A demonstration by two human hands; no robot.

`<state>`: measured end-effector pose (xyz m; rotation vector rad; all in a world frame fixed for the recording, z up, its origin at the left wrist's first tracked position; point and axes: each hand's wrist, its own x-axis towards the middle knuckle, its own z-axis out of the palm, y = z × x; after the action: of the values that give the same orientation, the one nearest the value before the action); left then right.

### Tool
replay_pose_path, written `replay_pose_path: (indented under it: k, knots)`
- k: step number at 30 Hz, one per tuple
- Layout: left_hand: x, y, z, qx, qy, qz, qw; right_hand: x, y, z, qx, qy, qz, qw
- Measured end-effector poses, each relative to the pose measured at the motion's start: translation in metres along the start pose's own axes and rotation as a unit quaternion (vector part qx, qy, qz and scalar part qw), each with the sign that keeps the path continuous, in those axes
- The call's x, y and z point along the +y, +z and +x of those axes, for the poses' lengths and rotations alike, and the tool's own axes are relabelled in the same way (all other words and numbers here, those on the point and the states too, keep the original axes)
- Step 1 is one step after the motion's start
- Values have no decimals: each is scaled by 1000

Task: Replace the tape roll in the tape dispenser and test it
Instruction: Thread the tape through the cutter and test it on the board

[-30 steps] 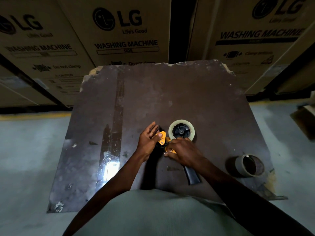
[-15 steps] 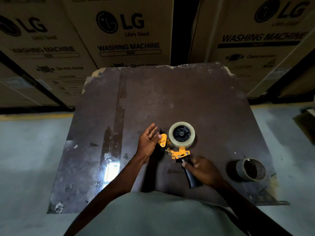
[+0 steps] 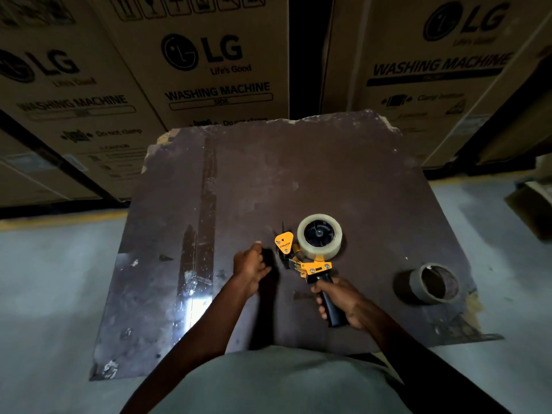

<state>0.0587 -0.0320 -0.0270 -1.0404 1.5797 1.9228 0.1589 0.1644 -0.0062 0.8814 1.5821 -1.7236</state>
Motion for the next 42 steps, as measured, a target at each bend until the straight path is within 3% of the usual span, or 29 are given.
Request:
replay_pose_path:
  k: [4, 10, 15, 21, 32, 34, 37, 39, 42]
  knots:
    - [-3, 5, -1, -112, -70, 25, 991, 16, 6, -16, 59, -10, 6, 998]
    - [3, 30, -6, -160, -100, 84, 978, 45, 0, -34, 158, -42, -43, 986]
    - [-3, 54, -17, -136, -58, 163, 976, 72, -21, -41, 217, -96, -146, 960]
    - [-25, 65, -28, -129, 3, 167, 978, 76, -29, -84, 253, -152, -300, 907]
    - [-43, 55, -21, -46, 105, 224, 968, 109, -13, -94, 263, -82, -363, 890]
    - [-41, 54, -15, -27, 153, 322, 934, 111, -5, -93, 274, -66, -364, 888]
    - [-38, 50, -9, -23, 227, 523, 822, 112, 6, -95, 287, -44, -358, 887]
    - [-36, 44, -3, -57, 300, 580, 755, 110, 11, -94, 298, -35, -335, 893]
    - [-40, 34, 6, -95, 446, 642, 616, 109, 10, -87, 302, -21, -297, 906]
